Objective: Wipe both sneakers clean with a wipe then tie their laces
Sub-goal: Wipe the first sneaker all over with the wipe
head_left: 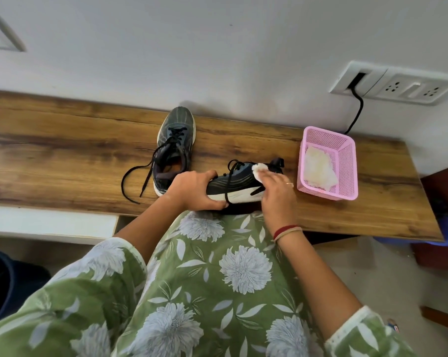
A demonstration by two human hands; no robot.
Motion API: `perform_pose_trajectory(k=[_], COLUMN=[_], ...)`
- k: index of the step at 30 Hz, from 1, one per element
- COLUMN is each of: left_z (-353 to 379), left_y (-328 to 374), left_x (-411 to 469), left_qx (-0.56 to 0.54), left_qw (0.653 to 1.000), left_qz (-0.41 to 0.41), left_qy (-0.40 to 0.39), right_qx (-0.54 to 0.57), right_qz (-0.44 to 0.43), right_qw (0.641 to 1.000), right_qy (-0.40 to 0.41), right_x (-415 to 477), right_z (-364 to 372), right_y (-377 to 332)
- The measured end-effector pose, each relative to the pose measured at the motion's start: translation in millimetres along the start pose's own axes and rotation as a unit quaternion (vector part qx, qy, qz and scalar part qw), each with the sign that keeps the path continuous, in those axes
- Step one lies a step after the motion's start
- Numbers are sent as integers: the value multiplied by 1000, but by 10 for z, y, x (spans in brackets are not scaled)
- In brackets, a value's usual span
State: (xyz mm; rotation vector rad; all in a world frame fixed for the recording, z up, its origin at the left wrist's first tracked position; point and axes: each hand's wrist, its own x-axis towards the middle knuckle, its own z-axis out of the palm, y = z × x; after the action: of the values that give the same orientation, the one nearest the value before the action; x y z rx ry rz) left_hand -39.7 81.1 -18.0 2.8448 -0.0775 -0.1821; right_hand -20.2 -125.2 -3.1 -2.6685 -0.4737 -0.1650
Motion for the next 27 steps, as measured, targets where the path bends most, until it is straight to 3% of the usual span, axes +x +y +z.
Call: perform_pose_trajectory(k=[3, 8, 12, 14, 15, 17, 20, 23, 25, 27], left_z=[-23, -41, -11, -32, -46, -45, -39, -35, -30, -7], left_y=[22, 66, 50, 50, 50, 48, 51, 56, 59, 50], left_x=[-5, -36, -36, -32, -30, -29, -28, -29, -46, -55], left_qx=[7, 12, 10, 6, 7, 8, 15, 21, 28, 31], left_qw=[1000, 1000, 1000, 1000, 1000, 1000, 1000, 1000, 1000, 1000], left_qz=[0, -17, -6, -9, -8, -8, -3, -4, -7, -3], left_qy=[-12, -19, 3, -12, -22, -27, -13, -6, -4, 1], right_qx=[-67, -21, 70, 159, 169, 97, -34, -74, -24, 108], right_qz=[-44, -45, -67, 3, 42, 69, 15, -31, -25, 11], right_qw=[995, 998, 990, 981, 981, 993, 996, 989, 991, 985], right_qy=[-61, -49, -101, -114, -80, -6, -85, -123, -128, -137], right_x=[-13, -136, -133, -38, 23, 133, 163, 58, 15, 32], right_z=[150, 270, 159, 48, -3, -27, 90, 229, 267, 179], right_y=[-63, -249, -371, -294, -244, -149, -215, -404, -448, -422])
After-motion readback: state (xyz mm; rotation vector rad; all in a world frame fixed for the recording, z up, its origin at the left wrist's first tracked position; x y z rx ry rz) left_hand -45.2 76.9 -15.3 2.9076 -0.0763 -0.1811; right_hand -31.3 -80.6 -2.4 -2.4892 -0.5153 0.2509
